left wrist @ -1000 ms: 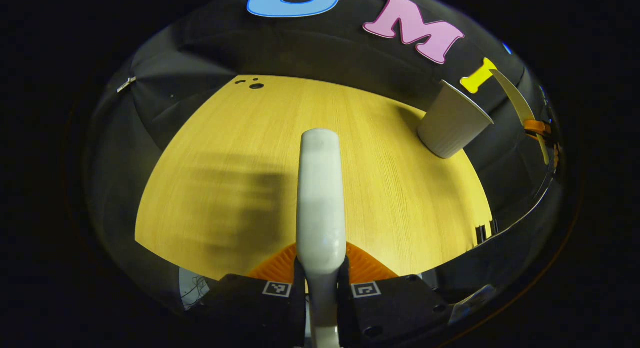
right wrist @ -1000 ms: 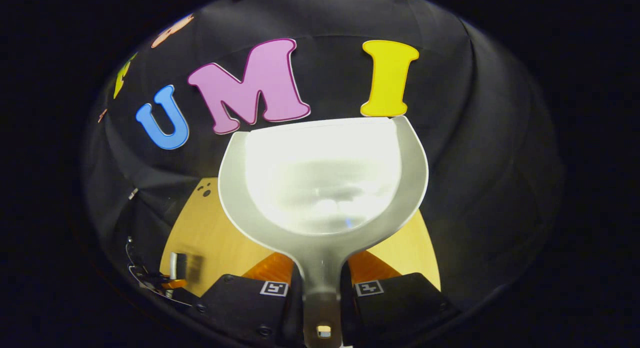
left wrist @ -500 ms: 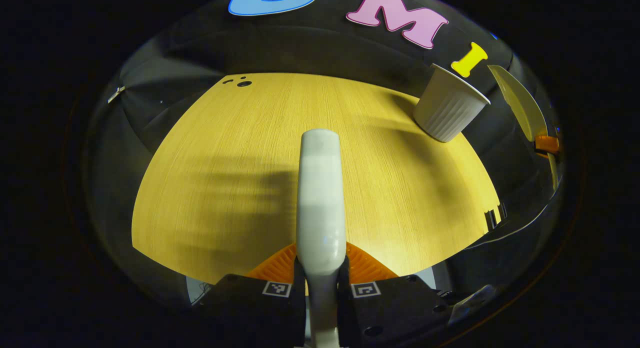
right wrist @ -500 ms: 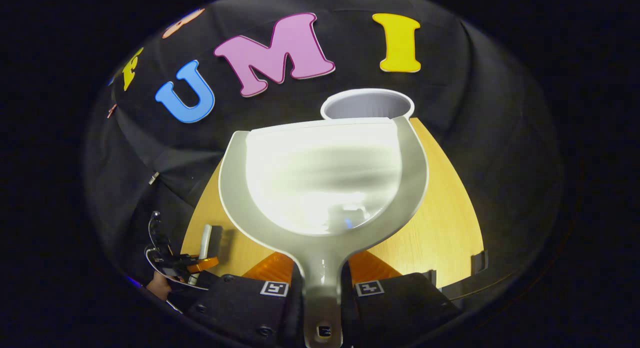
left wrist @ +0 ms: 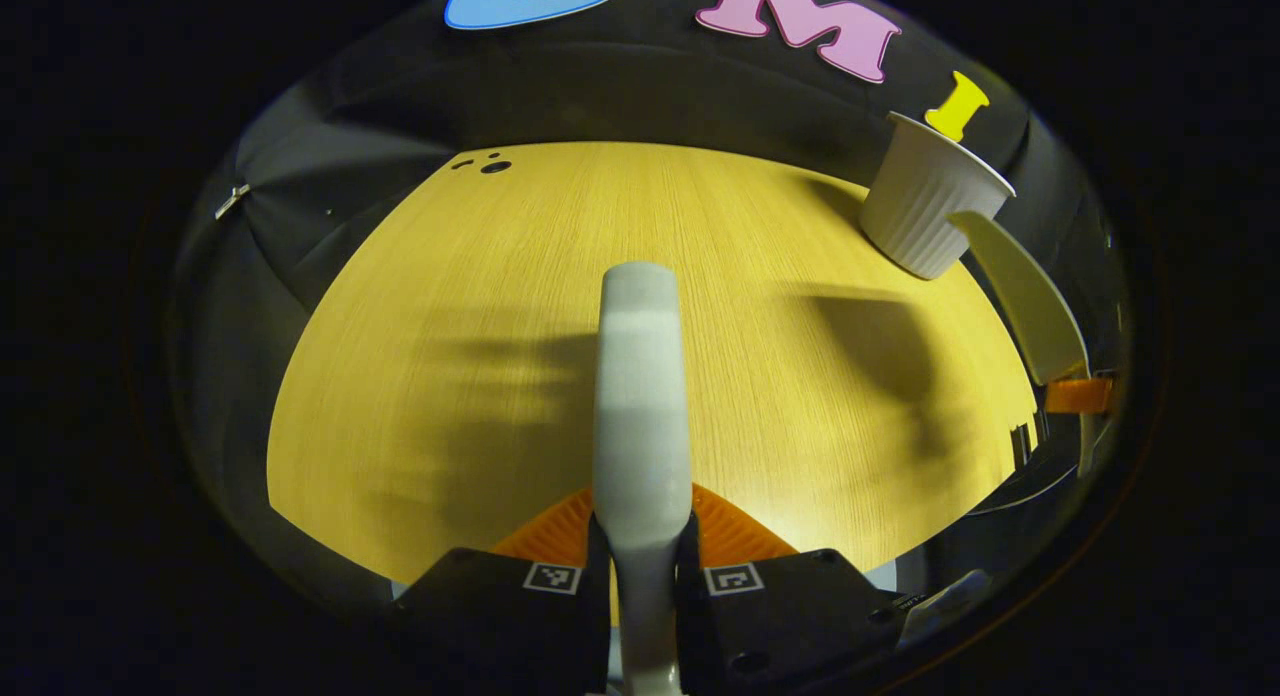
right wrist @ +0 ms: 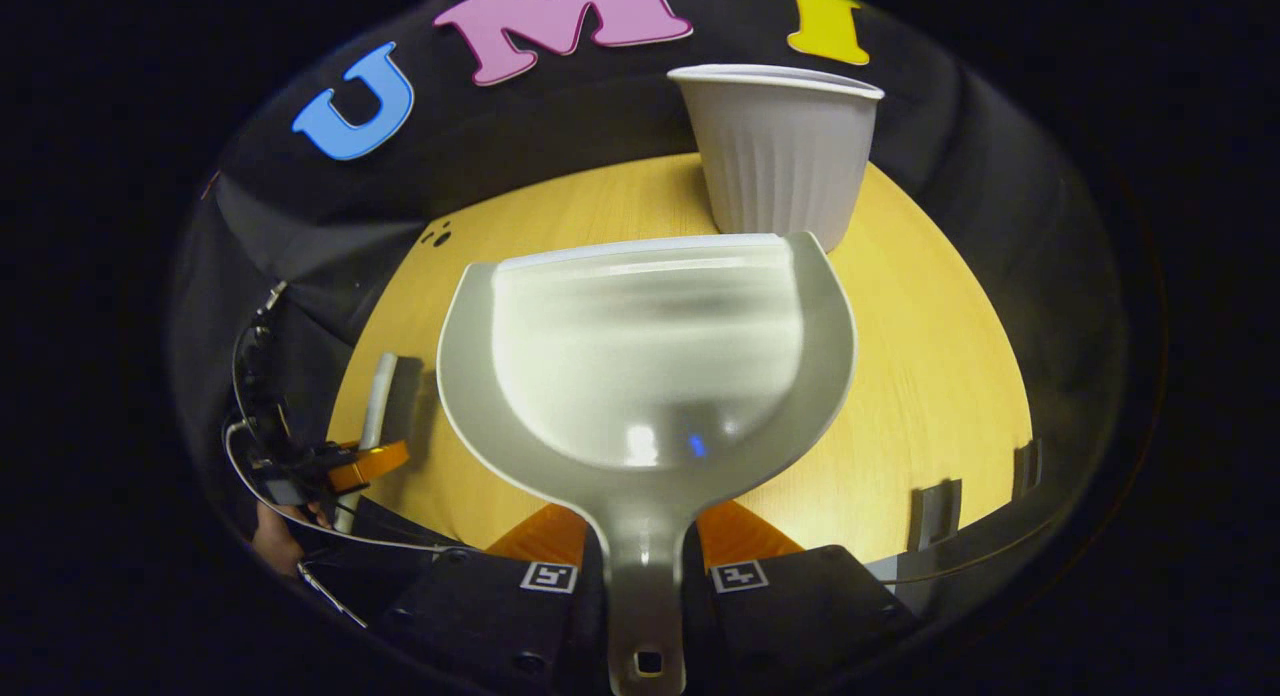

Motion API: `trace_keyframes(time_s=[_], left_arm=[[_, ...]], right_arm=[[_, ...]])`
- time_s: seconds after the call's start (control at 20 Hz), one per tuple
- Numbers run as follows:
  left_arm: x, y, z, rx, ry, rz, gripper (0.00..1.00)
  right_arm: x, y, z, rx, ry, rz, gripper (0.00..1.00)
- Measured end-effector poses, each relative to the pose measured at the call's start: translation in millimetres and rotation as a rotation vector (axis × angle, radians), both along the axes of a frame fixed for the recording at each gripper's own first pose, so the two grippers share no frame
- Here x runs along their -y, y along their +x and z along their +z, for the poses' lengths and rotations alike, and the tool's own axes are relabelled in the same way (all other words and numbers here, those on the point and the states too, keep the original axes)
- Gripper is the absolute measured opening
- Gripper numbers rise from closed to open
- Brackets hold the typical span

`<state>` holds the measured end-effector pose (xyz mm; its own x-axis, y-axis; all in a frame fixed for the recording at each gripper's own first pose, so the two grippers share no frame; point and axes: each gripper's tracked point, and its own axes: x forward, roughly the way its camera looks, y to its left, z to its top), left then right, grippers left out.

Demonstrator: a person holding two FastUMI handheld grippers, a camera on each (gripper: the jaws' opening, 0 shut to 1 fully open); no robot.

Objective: Pick up the small broom and dustpan from the desktop, sweep the trash into the dustpan with the broom, and then empty the trash into the garbage bin.

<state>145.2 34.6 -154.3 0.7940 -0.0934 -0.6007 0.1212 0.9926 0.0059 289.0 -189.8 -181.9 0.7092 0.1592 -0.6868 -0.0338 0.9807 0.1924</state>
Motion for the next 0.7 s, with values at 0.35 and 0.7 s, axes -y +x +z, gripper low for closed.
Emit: trace_keyframes(time_s=[0.35,0.7], left_arm=[[-4.6,34.9,-9.7,-0.058,0.064,0.043,0.31],[3.8,58.6,-11.2,-0.107,0.141,0.056,0.31]], right_arm=[[-6.0,49.1,-54.0,-0.059,-0.095,0.002,0.31],[-7.5,71.4,-88.1,-0.140,-0.136,0.043,0.35]])
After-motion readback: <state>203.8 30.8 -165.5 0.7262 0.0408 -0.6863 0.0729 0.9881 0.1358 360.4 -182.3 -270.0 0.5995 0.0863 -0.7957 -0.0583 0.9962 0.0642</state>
